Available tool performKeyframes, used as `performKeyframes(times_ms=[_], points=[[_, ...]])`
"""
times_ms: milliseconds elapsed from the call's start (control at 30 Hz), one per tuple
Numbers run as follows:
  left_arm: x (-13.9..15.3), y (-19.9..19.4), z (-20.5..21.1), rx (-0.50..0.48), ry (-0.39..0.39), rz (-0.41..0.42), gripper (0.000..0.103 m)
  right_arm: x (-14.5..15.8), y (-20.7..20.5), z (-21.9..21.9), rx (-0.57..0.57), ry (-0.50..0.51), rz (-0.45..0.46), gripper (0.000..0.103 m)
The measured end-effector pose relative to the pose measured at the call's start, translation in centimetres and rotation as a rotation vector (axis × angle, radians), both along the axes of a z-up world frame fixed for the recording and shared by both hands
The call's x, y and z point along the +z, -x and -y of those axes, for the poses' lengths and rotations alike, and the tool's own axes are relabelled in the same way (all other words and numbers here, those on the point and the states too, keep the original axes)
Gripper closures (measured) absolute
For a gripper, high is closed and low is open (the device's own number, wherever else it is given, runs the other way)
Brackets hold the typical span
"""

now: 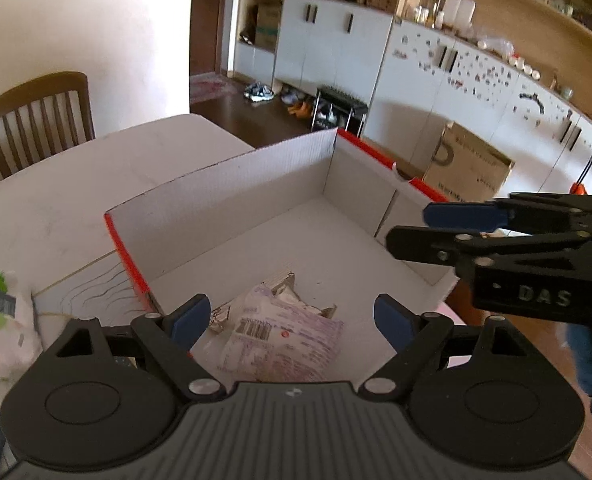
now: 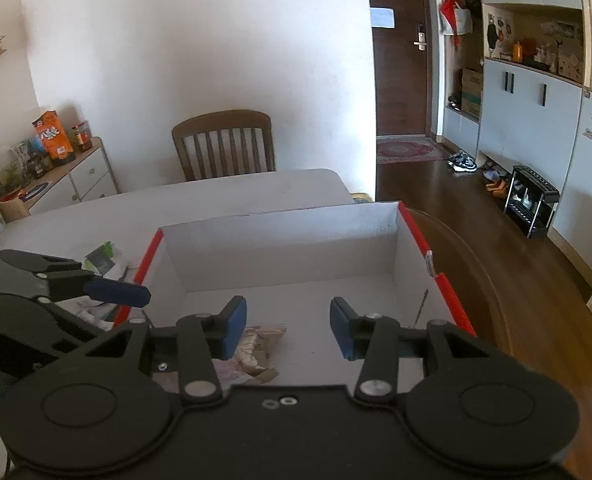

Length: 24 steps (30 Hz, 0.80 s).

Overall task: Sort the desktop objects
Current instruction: 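Move both empty tools back over the table items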

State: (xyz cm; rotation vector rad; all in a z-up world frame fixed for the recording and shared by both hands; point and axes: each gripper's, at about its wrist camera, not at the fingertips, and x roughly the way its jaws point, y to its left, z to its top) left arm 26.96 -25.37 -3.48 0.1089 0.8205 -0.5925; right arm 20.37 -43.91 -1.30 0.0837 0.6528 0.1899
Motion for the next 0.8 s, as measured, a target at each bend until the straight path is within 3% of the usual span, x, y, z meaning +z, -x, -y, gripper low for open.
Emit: performKeyframes(times_ms=[100, 167, 200, 233, 700, 800], points=[[0.6, 1.2, -0.7, 0.023, 0.026, 0.018, 0.014, 0.5, 0.3, -0.6, 0.016, -0.003, 0.008, 0.057], [1.0, 2.1, -1.4, 0.047, 0.036, 0.04, 0.014, 0.8, 0.5, -0.9, 0.027, -0.002, 0.015, 0.05], [1.2, 2.5, -1.8, 0.055, 0.038, 0.049, 0.014, 1.0, 0.7, -1.2, 0.034, -0.003, 0.023, 0.04], [1.4, 2.9, -2.2, 0.061, 0.042, 0.056, 0.014, 1.2, 0.9, -1.4, 0.04, -0.003, 0.032, 0.037], [2.6, 8.1, -9.3, 0.115, 0.055, 0.154, 0.014, 2.0, 3.1, -7.4, 0.104, 0.004, 0.043, 0.031], [2.6, 9.4, -11.2, 0.125, 0.053, 0.178, 0.0, 2.2, 3.8, -9.0, 0.133, -0.003, 0.043, 0.024]])
